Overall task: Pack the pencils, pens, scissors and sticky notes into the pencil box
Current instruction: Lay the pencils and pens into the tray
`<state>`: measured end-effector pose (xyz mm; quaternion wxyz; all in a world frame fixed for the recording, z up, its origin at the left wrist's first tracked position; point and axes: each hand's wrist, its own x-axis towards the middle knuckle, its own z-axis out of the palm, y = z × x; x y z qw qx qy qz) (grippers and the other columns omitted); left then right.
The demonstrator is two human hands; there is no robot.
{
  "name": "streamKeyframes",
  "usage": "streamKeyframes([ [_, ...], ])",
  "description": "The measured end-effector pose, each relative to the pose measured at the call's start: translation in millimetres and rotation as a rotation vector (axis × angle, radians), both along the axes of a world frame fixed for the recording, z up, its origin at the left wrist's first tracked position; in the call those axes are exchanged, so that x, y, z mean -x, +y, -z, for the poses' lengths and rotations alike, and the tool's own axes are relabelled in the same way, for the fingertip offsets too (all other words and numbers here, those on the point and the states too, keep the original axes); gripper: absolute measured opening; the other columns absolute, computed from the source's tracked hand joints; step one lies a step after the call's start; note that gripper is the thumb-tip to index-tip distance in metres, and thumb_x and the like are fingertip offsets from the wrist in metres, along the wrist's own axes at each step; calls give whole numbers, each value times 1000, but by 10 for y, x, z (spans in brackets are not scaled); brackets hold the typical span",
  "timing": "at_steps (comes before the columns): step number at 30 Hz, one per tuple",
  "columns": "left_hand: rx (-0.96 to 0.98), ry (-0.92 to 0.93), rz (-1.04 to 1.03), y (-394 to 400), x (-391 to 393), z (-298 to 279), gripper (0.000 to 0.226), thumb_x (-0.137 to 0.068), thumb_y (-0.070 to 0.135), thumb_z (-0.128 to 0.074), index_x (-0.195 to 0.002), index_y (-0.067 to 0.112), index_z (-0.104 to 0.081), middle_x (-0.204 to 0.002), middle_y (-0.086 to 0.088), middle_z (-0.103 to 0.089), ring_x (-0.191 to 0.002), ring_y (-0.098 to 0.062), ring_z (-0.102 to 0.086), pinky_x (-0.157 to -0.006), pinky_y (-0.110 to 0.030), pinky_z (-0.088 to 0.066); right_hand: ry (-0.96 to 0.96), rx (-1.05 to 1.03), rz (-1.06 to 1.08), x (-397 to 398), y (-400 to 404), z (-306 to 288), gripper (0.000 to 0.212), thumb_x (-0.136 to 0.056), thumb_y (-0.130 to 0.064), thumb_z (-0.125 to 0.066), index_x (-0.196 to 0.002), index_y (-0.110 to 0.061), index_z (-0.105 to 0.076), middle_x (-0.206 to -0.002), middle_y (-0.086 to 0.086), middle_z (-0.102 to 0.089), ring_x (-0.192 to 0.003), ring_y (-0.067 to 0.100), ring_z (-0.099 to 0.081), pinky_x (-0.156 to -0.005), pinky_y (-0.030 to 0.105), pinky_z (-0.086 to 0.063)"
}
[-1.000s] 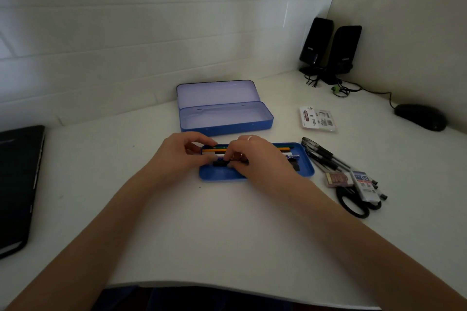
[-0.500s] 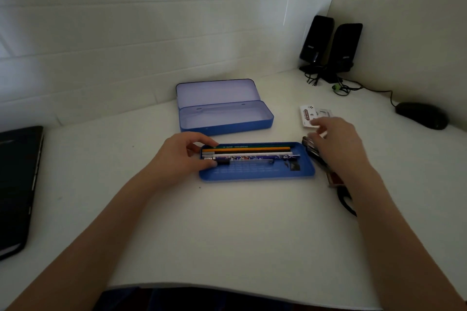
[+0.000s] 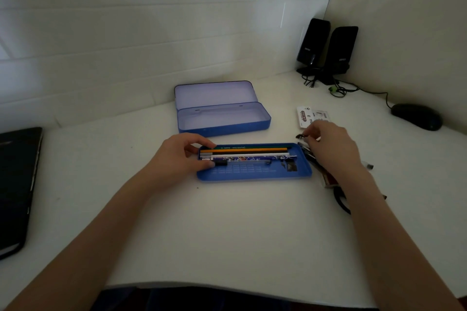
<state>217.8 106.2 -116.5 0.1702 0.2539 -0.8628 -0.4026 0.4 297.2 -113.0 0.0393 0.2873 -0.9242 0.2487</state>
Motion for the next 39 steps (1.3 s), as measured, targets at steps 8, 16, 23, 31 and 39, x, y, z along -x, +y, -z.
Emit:
streamKeyframes([
  [8,-5,9,22,5,-8,-14,29,-70,13,-78,-92,29,-67,-76,16,-61,-54,12,-54,-54,-2,-39,1,158,-550,-752,-295,-195,14,-89,-20,-57,-98,-28,-66,-95,-10,-63,-86,8,-57,-80,27,-49],
  [16,20,28,46,-16,-6,-7,28,-69,15,-79,-87,33,-66,-77,17,-65,-60,10,-59,-59,-6,-42,5,-51,-692,-988,-461,-37,17,-86,-24,-61,-102,-26,-68,-105,-4,-63,-95,12,-55,-79,25,-45],
  [23,20,43,48,-44,0,20,27,-71,16,-77,-86,36,-67,-82,18,-67,-73,5,-62,-63,-5,-45,-72,-8,-650,-1024,-552,7,7,-80,-25,-68,-84,-21,-65,-92,-2,-60,-83,9,-48,-72,29,-45],
  [31,9,51,65,-66,-1,43,30,-72,15,-76,-82,41,-65,-72,34,-65,-68,7,-62,-61,-2,-43,-190,22,-647,-1068,-558,-27,4,-80,-21,-69,-80,-17,-68,-86,-4,-57,-83,15,-56,-79,32,-49],
  [39,-4,65,56,-55,6,37,28,-75,15,-72,-80,42,-65,-74,25,-66,-73,5,-61,-65,-2,-43,-144,86,-693,-1074,-571,44,14,-84,-14,-63,-94,-19,-73,-94,1,-65,-89,13,-57,-84,30,-48],
])
